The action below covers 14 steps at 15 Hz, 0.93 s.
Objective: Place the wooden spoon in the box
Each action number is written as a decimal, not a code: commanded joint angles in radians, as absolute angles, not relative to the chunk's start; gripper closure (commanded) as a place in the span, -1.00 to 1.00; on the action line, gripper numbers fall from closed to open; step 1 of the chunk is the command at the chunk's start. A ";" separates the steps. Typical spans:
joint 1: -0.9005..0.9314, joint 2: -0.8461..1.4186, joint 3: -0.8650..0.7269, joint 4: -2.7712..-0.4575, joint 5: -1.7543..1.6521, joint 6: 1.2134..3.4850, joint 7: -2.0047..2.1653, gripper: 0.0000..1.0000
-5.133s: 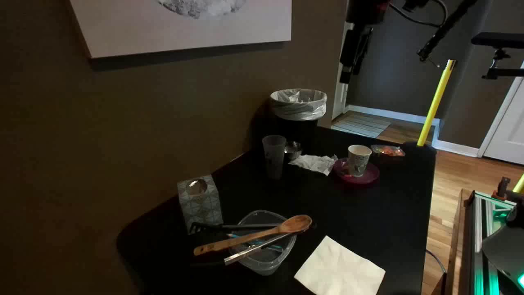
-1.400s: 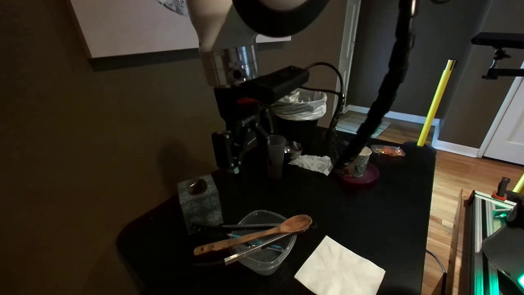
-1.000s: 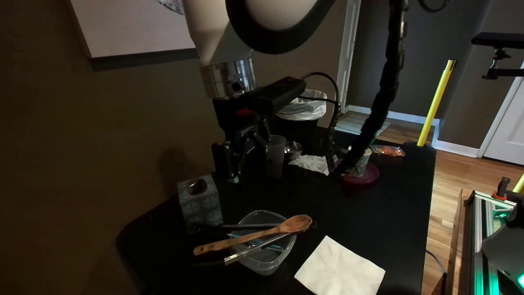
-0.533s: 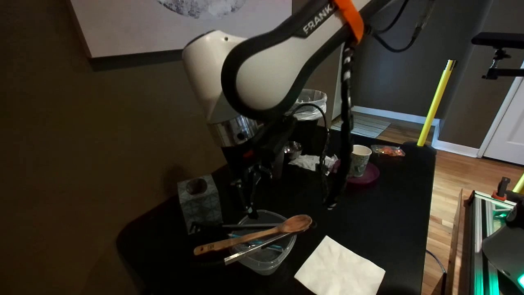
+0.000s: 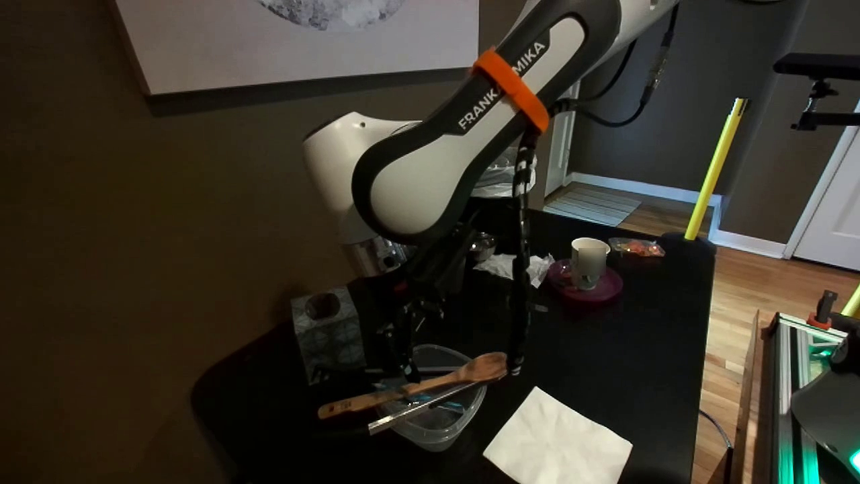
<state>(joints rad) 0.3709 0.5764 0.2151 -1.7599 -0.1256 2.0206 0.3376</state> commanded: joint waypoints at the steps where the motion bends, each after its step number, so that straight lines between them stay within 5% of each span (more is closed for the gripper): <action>1: 0.403 0.578 0.196 -1.776 -0.141 2.077 0.322 -0.97; 2: 0.408 0.571 0.198 -1.788 -0.144 2.101 0.315 -0.52; 4: 0.418 0.556 0.203 -1.806 -0.146 2.148 0.309 -0.39; 12: 0.459 0.620 0.197 -1.758 -0.207 2.223 0.214 0.86; 14: 0.462 0.636 0.194 -1.743 -0.217 2.218 0.197 0.89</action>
<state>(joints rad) 0.4504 0.5966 0.2077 -1.7765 -0.1911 2.2103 0.2327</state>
